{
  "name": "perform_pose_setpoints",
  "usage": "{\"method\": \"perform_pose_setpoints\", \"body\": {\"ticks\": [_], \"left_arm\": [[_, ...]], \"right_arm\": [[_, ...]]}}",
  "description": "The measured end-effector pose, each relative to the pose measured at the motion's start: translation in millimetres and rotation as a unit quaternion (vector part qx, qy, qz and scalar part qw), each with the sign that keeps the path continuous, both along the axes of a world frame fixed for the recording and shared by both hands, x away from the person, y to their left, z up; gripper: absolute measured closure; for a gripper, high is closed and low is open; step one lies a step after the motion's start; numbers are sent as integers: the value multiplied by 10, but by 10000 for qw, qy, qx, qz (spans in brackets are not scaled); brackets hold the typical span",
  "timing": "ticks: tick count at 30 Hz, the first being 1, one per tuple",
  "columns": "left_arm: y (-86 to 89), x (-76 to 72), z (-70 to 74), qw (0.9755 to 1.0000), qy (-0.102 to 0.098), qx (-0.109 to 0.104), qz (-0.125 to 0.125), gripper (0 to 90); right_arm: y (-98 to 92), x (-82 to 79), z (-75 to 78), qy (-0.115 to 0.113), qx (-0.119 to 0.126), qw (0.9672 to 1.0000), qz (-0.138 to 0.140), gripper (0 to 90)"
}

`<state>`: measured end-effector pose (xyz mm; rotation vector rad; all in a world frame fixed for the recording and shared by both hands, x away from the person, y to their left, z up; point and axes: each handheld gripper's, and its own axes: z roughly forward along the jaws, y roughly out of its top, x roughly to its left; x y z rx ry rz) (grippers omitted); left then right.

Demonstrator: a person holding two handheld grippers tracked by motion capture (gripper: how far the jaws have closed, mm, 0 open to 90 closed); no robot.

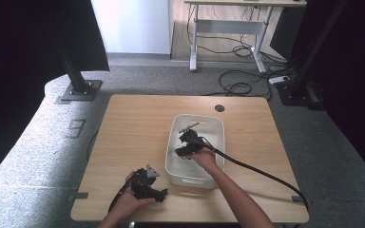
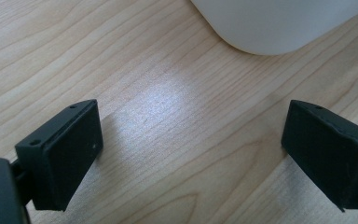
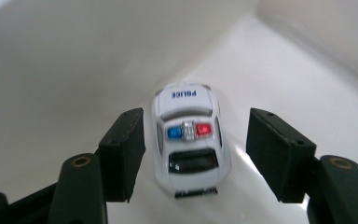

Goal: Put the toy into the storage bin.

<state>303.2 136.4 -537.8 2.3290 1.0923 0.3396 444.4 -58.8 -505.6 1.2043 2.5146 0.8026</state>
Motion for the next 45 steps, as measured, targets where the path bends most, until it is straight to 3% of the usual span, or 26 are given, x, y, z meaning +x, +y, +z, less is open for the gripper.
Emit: {"method": "perform_pose_setpoints", "body": {"ticks": [5, 12, 17, 23, 24, 45], "left_arm": [[-2, -1, 1, 10000, 4, 2, 7, 56], [-2, -1, 1, 10000, 8, 0, 2, 56], [-4, 0, 0, 10000, 4, -3, 3, 54], [-5, -2, 0, 10000, 1, -3, 5, 54], [-5, -2, -1, 10000, 1, -5, 2, 54], [-8, 1, -1, 10000, 9, -7, -10, 51]], "right_arm": [[-1, -85, 18, -4, -201, 9997, 160, 362], [-55, -108, -4, 113, -141, 9998, 118, 362], [-97, -97, -66, 354, -254, 9990, 136, 346], [-81, -94, -91, 481, -179, 9985, 164, 343], [-82, -86, -97, 626, -88, 9979, 126, 349], [-94, -106, -50, 788, 179, 9962, 330, 421]]}}
